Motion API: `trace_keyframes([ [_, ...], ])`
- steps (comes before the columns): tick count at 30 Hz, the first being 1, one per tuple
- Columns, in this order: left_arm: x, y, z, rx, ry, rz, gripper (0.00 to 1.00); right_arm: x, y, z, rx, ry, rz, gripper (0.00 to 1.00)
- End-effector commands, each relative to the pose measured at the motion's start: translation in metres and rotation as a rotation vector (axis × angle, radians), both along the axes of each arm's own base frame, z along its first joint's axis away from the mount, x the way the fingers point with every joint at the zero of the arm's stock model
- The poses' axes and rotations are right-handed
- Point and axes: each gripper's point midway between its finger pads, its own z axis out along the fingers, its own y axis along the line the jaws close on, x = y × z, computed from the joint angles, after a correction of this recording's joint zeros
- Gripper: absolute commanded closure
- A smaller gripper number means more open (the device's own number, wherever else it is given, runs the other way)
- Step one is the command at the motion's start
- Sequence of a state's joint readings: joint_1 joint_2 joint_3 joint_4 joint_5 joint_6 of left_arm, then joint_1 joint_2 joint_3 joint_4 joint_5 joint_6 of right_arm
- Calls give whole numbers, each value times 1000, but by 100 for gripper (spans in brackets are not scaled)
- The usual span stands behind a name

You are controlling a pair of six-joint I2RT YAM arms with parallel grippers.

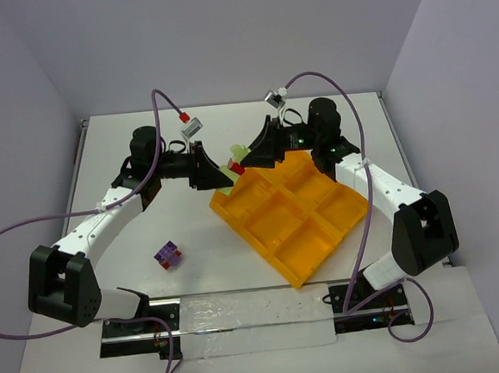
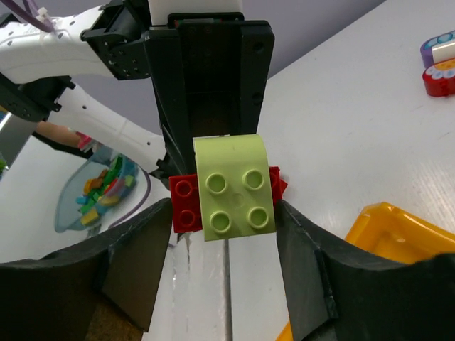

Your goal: Sort the legos into containers by color

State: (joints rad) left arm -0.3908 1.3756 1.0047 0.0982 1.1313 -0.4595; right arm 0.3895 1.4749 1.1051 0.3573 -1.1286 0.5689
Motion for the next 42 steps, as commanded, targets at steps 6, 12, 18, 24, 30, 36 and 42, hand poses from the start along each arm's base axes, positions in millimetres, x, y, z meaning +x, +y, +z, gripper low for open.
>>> trace_keyframes([
  [6, -8, 2, 19, -36, -108, -35, 100, -8, 5, 27, 72, -84, 76, 94],
  [12, -8, 6, 18, -15, -121, -10, 100, 7, 1, 21, 79, -34, -20, 100],
  [18, 1, 14, 17, 7, -125, 50, 100, 40, -15, 24, 156, 51, -219, 100],
  [24, 21, 28, 0, 17, -48, 155, 100, 64, -28, 22, 231, 103, -410, 100],
  [30, 81, 72, -36, 180, 78, 537, 100, 82, -50, 2, 148, 137, -624, 100],
  [36, 131, 156, -108, 496, 286, 1060, 100, 80, -123, -9, -72, 18, -1063, 100],
  [42, 146, 194, -154, 690, 351, 1305, 100, 67, -141, -9, -165, -14, -1109, 100],
])
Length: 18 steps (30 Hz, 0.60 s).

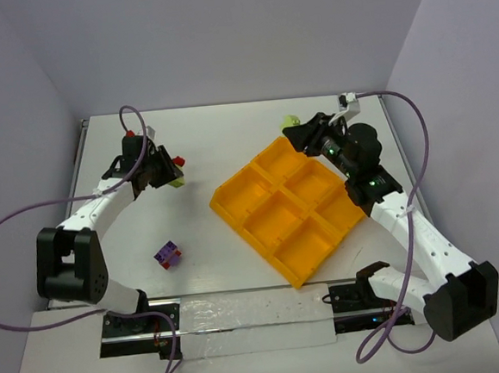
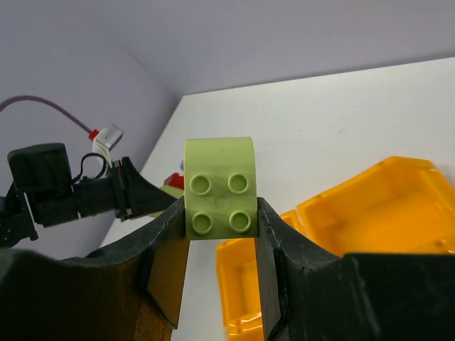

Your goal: Sort the legos into containers by color

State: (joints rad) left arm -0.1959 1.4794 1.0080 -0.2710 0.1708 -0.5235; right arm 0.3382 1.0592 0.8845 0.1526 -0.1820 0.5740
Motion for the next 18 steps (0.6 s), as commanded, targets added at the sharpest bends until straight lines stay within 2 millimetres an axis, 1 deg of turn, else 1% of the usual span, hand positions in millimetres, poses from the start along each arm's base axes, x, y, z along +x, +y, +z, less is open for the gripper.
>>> trace_keyframes([
  [1, 18, 39, -19, 193, 35, 248, 100, 1, -22, -24, -136, 54, -105, 100],
  [3, 20, 37, -24, 209, 42, 253, 100, -1, -21, -27, -130, 60, -98, 100],
  [5, 24, 35, -34, 249, 54, 273, 100, -2, -19, -34, -126, 73, -88, 100],
  [6, 24, 36, -40, 274, 64, 285, 100, -3, -18, -35, -126, 77, -85, 100],
  [7, 26, 36, -51, 302, 85, 301, 100, -4, -17, -36, -125, 81, -76, 100],
  [10, 27, 35, -66, 337, 120, 298, 100, -6, -16, -37, -128, 79, -66, 100],
  [11, 25, 34, -70, 354, 134, 299, 100, -5, -17, -38, -143, 80, -70, 100],
  [12, 25, 35, -76, 367, 146, 306, 99, -3, -21, -35, -155, 70, -92, 100],
  [13, 24, 35, -77, 369, 150, 309, 94, -3, -23, -36, -171, 76, -99, 100],
  [14, 24, 34, -77, 368, 151, 309, 86, -3, -24, -37, -183, 82, -102, 100],
  [15, 23, 33, -77, 365, 149, 305, 75, -2, -25, -37, -187, 82, -104, 100],
  [17, 22, 30, -75, 364, 145, 286, 45, -1, -23, -36, -192, 82, -95, 100],
  [18, 22, 29, -74, 364, 144, 279, 34, -1, -22, -36, -192, 83, -91, 100],
])
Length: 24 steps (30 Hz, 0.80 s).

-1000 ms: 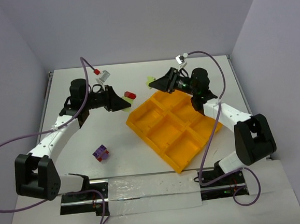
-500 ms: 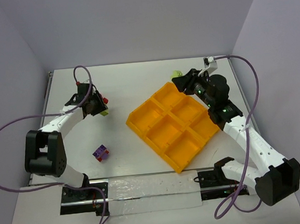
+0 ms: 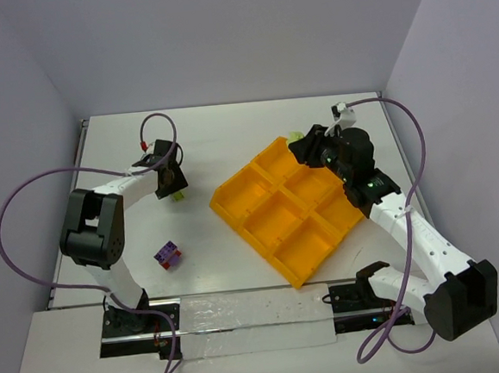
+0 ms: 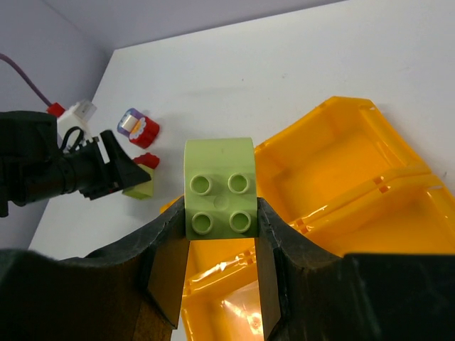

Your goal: Sort the legos into containers by color

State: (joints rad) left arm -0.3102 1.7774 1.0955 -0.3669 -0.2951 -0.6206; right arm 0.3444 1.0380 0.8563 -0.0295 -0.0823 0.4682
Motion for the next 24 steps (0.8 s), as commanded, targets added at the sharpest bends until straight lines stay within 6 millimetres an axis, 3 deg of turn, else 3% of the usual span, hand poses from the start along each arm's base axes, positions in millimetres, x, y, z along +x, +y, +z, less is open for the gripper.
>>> trace_keyframes([
  [1, 14, -5, 24, 9, -69, 0, 23, 5, 0, 16, -25, -41, -4, 100],
  [4, 13, -11, 36, 9, -86, -29, 13, 5, 0, 13, -15, -44, -5, 100],
  [5, 12, -16, 44, 8, -94, -52, 4, 6, 2, 13, -15, -42, 4, 100],
  [11, 10, -33, 122, -64, -229, -142, 3, 3, 18, 17, -20, -37, 104, 100],
  [13, 8, -56, 162, -178, -340, -259, 4, 0, 28, 22, -22, -39, 173, 100],
  [15, -7, -81, 208, -300, -472, -428, 7, -5, 43, 24, 0, -37, 265, 100],
  [16, -20, -101, 221, -394, -494, -537, 8, -9, 49, 26, 16, -44, 306, 100],
  [17, -21, -103, 222, -403, -498, -554, 9, -14, 56, 26, 28, -42, 356, 100],
  [19, -52, -136, 252, -580, -586, -780, 9, -28, 76, 33, 77, -58, 507, 100],
  [20, -53, -136, 252, -582, -587, -783, 9, -36, 81, 39, 95, -70, 563, 100],
  [24, -86, -161, 256, -775, -571, -967, 10, -74, 105, 50, 207, -97, 855, 100],
])
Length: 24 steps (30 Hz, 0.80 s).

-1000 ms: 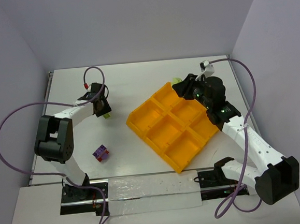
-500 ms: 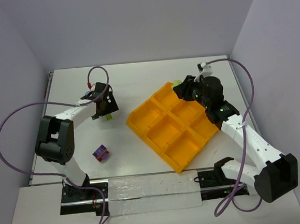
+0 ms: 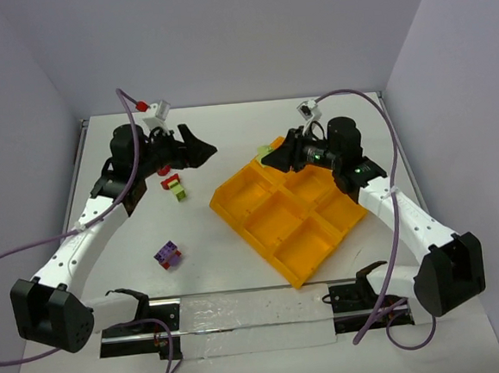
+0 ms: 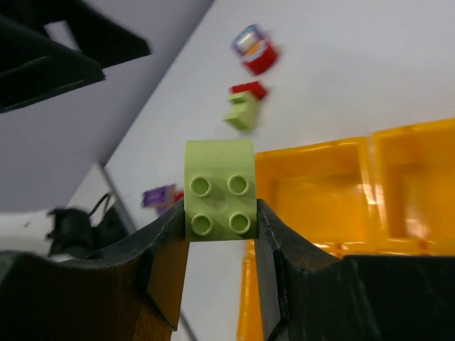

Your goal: Sort the legos into containers by color

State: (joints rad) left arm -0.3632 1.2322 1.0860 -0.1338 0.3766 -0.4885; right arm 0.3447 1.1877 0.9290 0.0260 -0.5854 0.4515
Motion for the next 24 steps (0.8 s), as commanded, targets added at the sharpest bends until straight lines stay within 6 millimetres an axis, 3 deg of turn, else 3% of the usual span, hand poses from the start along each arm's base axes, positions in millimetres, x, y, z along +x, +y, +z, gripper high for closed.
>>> trace_keyframes([
  [1, -46, -42, 6, -154, -33, -386, 9, -53, 35, 51, 179, -123, 404, 100],
  [4, -61, -46, 18, -206, -72, -454, 8, -74, 41, 53, 211, -115, 552, 100],
  [8, -80, -48, 35, -244, -127, -536, 8, -77, 47, 48, 184, -106, 579, 100],
  [12, -100, -53, 38, -247, -114, -658, 11, -82, 53, 47, 197, -85, 628, 100],
  [21, -107, -59, 38, -248, -108, -696, 14, -84, 64, 41, 180, -60, 655, 100],
  [24, -105, -64, 39, -248, -85, -704, 8, -83, 68, 40, 165, -52, 653, 100],
])
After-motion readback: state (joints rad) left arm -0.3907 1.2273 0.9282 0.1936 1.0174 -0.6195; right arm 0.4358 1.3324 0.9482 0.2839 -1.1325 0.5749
